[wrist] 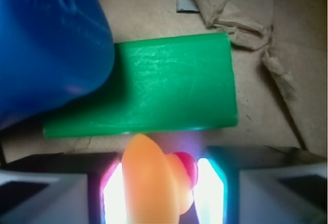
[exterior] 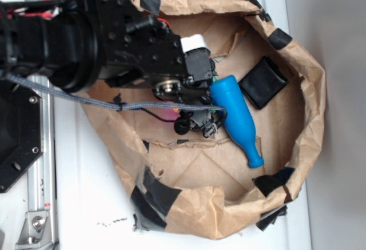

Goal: Grab the yellow duck.

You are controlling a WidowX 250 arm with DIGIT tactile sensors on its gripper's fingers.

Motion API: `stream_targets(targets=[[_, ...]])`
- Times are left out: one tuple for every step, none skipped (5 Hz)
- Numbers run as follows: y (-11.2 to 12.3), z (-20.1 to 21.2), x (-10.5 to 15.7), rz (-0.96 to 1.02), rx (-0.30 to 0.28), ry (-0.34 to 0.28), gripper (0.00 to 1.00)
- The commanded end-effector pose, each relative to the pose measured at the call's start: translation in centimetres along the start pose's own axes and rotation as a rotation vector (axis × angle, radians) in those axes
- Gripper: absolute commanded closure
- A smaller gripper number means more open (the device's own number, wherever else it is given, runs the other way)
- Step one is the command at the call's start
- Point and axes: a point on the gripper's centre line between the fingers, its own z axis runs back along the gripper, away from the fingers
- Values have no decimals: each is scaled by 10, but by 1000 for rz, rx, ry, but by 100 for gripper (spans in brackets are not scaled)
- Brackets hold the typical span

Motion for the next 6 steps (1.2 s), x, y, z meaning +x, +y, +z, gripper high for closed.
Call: stream_targets(targets=[[-59, 98, 25, -270, -134, -68, 100], [-68, 134, 50, -319, -67, -94, 100], [-73, 137, 42, -454, -104, -64, 100], [-76, 134, 23, -560, -64, -112, 100], [-67, 135, 19, -573, -57, -126, 100], [-61, 136, 18, -583, -43, -152, 100]])
